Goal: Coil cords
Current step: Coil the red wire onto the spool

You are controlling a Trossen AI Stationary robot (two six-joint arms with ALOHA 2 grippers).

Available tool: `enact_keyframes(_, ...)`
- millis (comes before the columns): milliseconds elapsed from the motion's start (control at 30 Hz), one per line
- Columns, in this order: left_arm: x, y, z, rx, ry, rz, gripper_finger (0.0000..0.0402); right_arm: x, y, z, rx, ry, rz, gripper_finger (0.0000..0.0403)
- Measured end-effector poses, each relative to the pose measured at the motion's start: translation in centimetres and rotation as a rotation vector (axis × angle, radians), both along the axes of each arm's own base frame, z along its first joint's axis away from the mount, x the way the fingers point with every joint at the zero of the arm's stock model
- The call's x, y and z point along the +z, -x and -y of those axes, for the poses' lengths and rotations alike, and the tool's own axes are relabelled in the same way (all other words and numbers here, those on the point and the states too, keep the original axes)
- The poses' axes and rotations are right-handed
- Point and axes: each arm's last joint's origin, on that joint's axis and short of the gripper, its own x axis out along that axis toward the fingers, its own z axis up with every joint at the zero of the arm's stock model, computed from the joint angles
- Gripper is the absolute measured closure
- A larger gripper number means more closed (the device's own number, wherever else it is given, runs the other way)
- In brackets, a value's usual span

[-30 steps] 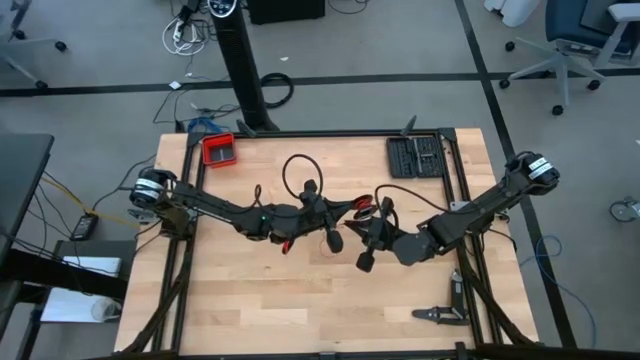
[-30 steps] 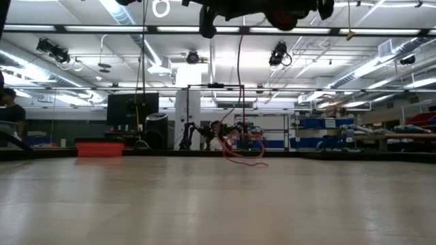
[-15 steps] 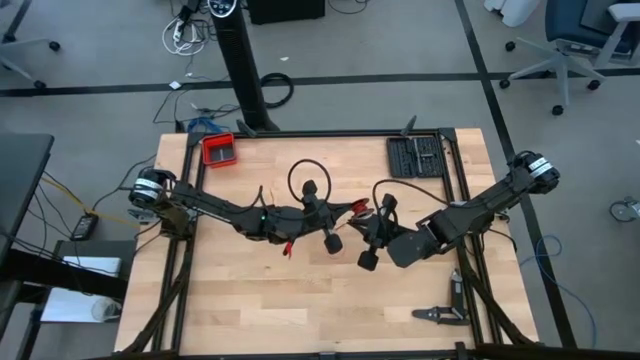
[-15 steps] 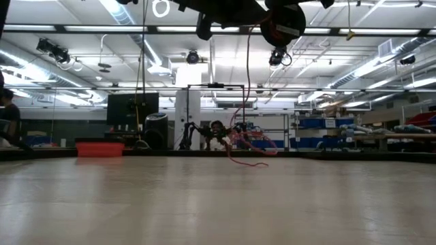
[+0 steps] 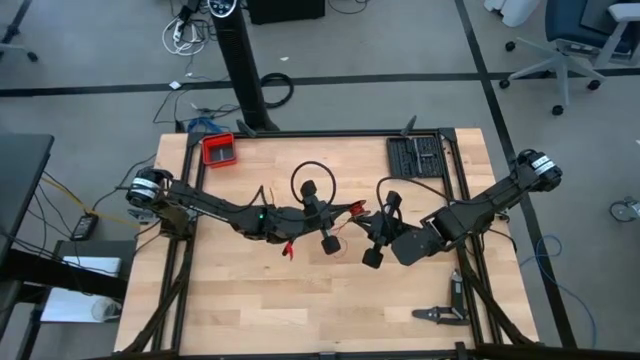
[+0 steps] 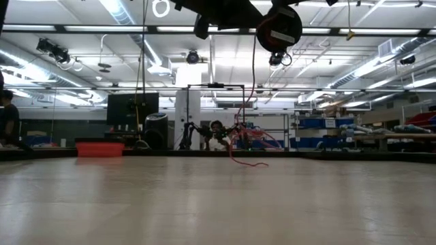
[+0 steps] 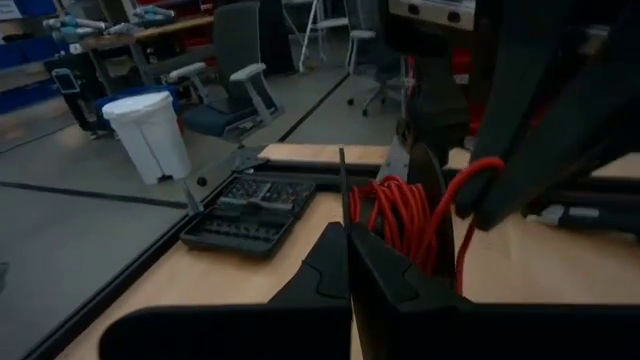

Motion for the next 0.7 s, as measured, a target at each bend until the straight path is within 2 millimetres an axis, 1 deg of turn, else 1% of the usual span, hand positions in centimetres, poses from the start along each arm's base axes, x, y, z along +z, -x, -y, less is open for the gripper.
enact_keyframes(100, 0.5, -0.1, 0.0, 0.005, -0.011, -0.045, 0.0401, 0.0, 0.1, 0.1, -0.010, -0.005, 0.004, 0.0402)
enact_keyframes(433, 2.3, -0.3, 0.2, -0.015, -0.060, -0.290, 0.0401, -0.4, 0.3, 0.2, -0.015, 0.012, -0.039, 0.0401)
enact_keyframes(700, 3.0, 0.0, 0.5, -0.117, -0.048, -0.420, 0.0401, -0.7, 0.5, 0.2, 0.006, -0.008, -0.080, 0.0401)
